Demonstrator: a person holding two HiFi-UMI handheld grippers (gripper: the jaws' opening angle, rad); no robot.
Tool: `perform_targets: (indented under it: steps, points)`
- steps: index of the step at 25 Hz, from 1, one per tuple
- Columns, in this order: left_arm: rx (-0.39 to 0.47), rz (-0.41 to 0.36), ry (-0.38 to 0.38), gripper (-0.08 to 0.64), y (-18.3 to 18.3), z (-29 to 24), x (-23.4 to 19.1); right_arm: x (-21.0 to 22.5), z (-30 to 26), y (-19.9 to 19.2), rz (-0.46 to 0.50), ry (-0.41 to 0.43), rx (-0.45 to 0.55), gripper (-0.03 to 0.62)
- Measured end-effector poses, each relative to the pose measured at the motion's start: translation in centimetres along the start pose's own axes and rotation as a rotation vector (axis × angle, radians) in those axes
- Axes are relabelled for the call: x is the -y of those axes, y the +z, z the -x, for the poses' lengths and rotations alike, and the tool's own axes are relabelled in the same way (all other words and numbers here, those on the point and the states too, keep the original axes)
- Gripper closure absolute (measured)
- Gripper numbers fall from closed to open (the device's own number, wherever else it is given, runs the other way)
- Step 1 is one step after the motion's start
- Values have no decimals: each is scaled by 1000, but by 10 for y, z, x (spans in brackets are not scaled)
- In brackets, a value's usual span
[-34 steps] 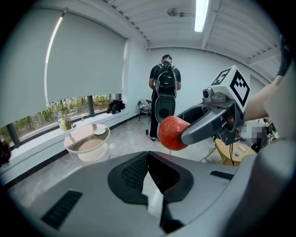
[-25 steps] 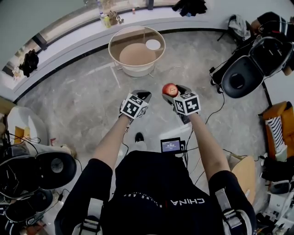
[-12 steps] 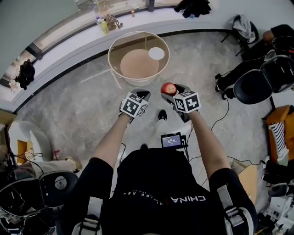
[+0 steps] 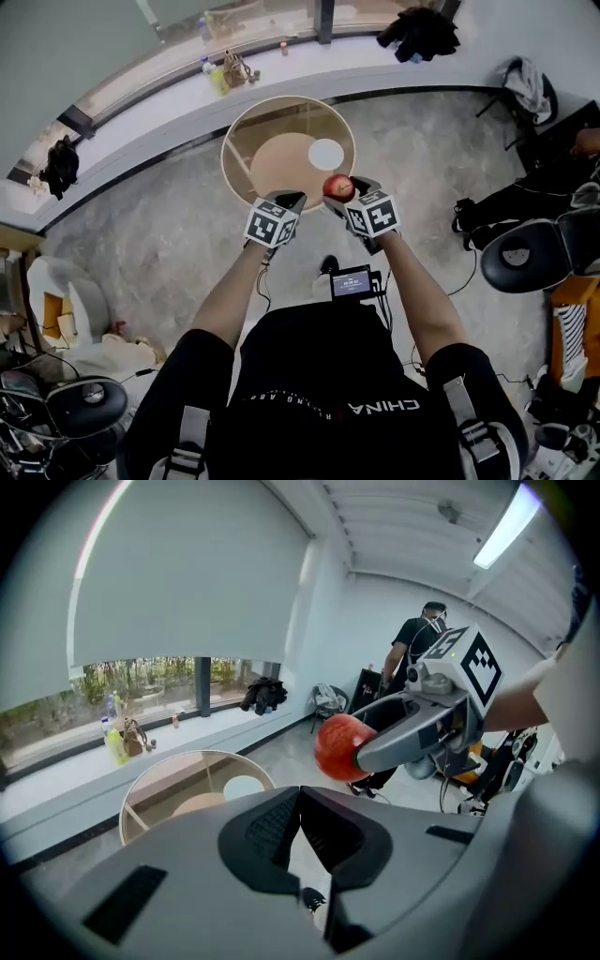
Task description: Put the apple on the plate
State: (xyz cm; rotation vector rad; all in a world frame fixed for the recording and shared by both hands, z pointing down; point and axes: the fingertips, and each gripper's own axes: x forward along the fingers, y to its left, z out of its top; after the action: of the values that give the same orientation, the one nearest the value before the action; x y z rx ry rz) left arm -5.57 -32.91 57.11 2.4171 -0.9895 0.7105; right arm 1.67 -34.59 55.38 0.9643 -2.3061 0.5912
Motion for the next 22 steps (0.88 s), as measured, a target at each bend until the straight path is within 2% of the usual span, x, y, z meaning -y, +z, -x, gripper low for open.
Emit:
perform_targets:
  steps: [4,9,14,17,22]
  points:
    - [0,2,31,541,61,-53,-34,65,-30,44,11,52,-11,236]
    - [-13,-7,58,541,84,-103,-55,116,-59,61,24,84,-4,236]
    - [-21,23,71,541,89,-111,-82,130,-68,72,0,80,29,236]
    - [-41,-25,62,541,102,-119,-97,142,-75,88,-31,53,53,236]
    - [-50,-98,-5,541,117,-126,-101,142,-76,104,-56,8,72,236]
